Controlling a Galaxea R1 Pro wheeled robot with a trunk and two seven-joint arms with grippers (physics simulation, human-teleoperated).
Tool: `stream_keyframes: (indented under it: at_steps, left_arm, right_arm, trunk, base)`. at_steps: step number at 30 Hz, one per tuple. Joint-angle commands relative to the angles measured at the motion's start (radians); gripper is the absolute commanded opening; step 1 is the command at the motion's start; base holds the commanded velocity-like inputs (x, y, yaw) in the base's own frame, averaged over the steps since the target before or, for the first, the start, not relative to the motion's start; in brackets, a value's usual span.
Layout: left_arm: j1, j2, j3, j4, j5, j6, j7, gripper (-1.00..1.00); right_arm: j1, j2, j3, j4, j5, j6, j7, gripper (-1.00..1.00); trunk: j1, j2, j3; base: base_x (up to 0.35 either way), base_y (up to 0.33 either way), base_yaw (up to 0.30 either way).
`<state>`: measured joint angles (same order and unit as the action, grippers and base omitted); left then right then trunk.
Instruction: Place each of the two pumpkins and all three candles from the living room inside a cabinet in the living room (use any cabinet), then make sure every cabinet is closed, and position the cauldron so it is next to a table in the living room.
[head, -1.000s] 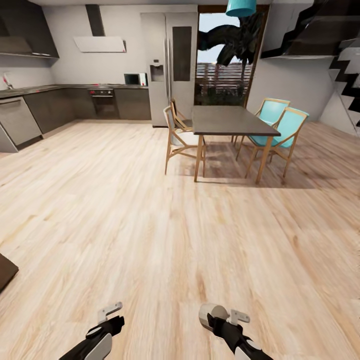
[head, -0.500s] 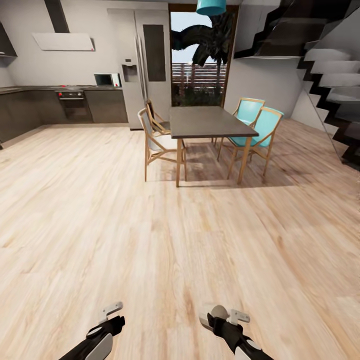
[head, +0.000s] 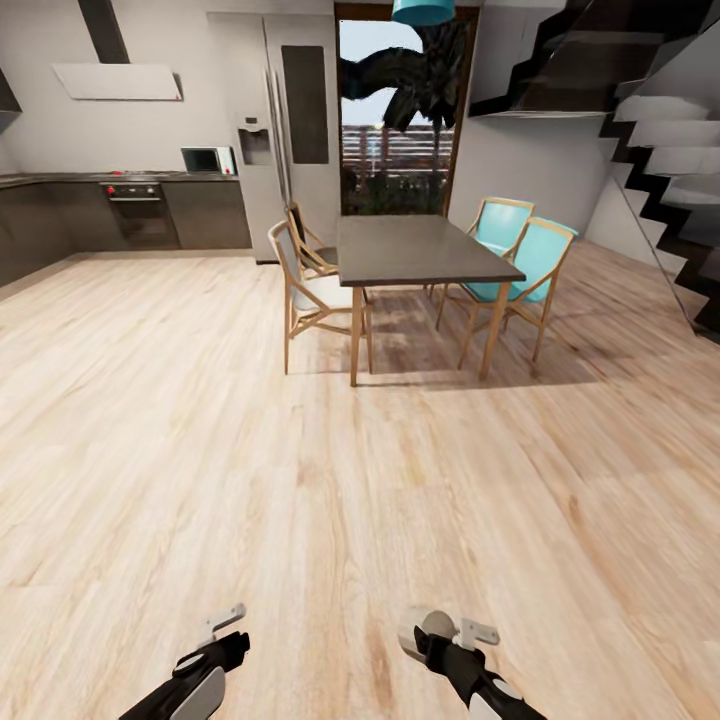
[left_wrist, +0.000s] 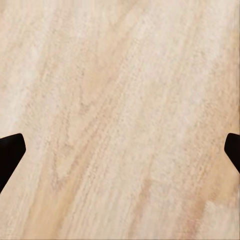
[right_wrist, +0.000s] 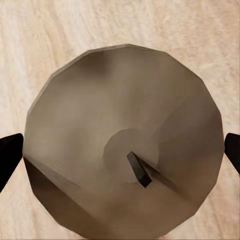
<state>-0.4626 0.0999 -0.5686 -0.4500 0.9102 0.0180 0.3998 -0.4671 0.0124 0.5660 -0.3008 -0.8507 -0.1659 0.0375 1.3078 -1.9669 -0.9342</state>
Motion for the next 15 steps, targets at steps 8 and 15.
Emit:
stream_keyframes:
  at_steps: [8,15]
  left_arm:
    - [-0.001,0.002,-0.008,-0.003,0.006,0.002,0.008,1.0]
    - [-0.001,0.002,-0.008,-0.003,0.005,0.002,0.008,1.0]
  right_arm:
    - [-0.001,0.0,0.006,0.002,-0.01,-0.006,0.004,-1.0]
    - [-0.001,0.0,0.006,0.002,-0.01,-0.006,0.004,-1.0]
  trunk:
    - [0.0,0.0,-0.001]
    - [0.0,0.0,-0.001]
  base:
    - [0.323,0.0,0.0]
    - [0.321,0.0,0.0]
